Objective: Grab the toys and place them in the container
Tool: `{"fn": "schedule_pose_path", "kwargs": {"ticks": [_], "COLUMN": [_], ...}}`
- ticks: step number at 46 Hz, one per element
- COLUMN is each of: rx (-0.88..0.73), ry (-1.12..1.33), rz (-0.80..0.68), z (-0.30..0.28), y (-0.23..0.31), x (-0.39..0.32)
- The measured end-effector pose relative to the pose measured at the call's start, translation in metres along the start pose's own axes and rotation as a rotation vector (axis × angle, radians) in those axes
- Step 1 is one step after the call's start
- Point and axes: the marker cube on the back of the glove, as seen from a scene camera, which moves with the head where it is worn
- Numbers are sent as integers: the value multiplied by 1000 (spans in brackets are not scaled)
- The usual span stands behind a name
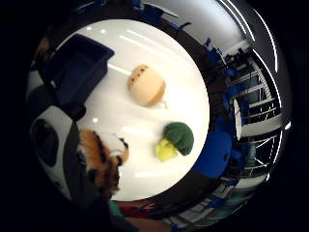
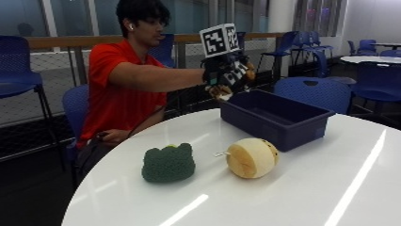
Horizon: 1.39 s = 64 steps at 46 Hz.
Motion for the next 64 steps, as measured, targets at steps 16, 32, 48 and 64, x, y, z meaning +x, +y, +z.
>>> {"fn": "schedule_pose_path", "kwargs": {"ticks": [16, 32, 48, 64], "rx": [8, -282, -572, -256], "ry": [-62, 31, 146, 42], "rz": [-164, -304, -298, -270], "z": [-3, 35, 49, 19], "y": [-57, -46, -24, 16], "x": [-123, -166, -123, -26]}}
